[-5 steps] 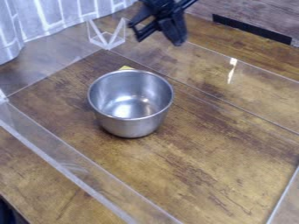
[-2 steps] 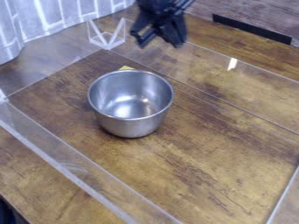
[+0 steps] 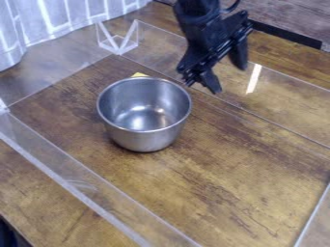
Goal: Put the yellow object in the silver pot
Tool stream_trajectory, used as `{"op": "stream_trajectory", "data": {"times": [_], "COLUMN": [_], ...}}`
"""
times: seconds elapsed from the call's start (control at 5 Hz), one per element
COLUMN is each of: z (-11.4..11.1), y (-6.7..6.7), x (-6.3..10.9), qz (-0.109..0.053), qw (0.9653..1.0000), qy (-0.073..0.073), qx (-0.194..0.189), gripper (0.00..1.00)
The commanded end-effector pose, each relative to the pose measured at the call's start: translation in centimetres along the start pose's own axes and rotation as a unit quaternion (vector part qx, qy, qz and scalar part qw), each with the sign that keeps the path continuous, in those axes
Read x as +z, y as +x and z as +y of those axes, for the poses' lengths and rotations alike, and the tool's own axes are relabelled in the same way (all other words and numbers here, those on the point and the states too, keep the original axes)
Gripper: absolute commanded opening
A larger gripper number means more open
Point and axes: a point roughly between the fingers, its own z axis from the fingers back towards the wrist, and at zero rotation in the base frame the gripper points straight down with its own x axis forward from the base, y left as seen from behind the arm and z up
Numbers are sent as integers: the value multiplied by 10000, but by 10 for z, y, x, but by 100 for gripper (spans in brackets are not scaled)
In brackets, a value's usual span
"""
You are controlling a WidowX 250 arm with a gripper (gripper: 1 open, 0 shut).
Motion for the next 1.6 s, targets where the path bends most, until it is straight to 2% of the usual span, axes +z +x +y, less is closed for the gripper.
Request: {"op": "stream_trajectory", "data": {"times": [0.0, 0.2, 0.4, 0.6, 0.8, 1.0, 1.2, 1.4], "z": [-18, -12, -18, -20, -31, -28, -33, -43], "y": [15, 28, 28, 31, 27, 37, 35, 35], "x": [31, 34, 20, 5, -21, -20, -12, 15], "qz": [-159, -280, -370, -365, -338, -386, -518, -705], "qw": [9989, 9982, 9969, 9966, 9963, 9951, 9933, 9899], "qy": [-451, -486, -467, -485, -472, -550, -529, -546], "qx": [34, 219, 522, 554, 628, 724, 887, 1101], "gripper": [100, 0, 100, 0, 100, 0, 0, 0]}}
